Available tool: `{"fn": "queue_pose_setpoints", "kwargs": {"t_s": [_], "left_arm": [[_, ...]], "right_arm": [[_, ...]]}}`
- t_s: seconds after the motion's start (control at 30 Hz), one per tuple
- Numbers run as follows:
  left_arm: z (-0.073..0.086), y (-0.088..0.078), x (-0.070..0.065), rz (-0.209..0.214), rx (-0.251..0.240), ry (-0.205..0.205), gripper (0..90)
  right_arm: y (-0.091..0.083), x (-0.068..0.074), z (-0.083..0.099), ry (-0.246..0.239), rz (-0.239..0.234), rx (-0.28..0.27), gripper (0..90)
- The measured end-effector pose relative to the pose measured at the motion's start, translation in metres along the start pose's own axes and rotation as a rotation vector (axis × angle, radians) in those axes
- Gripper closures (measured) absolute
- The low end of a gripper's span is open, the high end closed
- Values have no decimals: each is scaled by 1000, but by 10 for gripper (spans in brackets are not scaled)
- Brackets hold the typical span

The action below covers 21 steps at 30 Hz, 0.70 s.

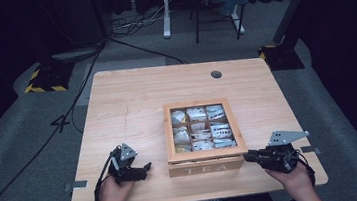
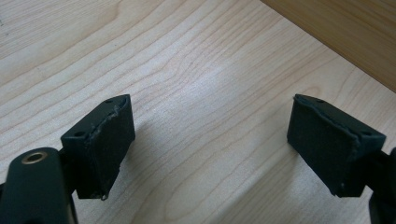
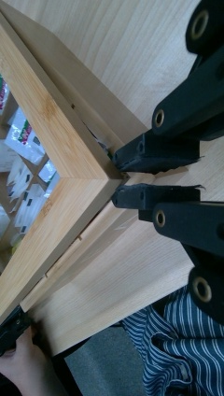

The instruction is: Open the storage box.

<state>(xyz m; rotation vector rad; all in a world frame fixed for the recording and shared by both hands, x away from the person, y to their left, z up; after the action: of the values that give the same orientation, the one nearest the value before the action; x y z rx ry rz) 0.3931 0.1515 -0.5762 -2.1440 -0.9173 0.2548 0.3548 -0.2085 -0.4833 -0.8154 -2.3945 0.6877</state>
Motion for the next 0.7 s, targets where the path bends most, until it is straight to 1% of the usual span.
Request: {"fn": "queue_pose_setpoints", "kwargs": {"t_s": [0.17,0.37,0.4,0.5,0.7], "left_arm": [[0,0,1,-1,1,4,156],[0,0,1,-4,2,7,156],[0,0,1,-4,2,6,156],[0,0,1,-6,2,8,157],[0,0,1,-6,2,8,156]], "right_arm": [[-5,2,-7,2,-3,-22,859],[-8,3,-14,8,-8,-34,873],[-10,4,-17,13,-10,-44,880],[-11,4,-19,13,-12,-48,882],[-16,5,-30,9,-12,-75,897]]}}
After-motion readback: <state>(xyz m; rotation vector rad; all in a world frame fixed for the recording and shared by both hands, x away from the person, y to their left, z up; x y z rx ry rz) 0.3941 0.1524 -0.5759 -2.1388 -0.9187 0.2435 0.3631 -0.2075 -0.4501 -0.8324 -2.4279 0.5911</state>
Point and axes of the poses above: each handheld gripper's, and its own axes: y roughly forward along the jaws, z roughly out of its underside, x roughly to its left, the point moved 10 cm from there along y, roughly forward along the jaws, and after that the axes turned 11 degrees about y, right-handed, at the moved point
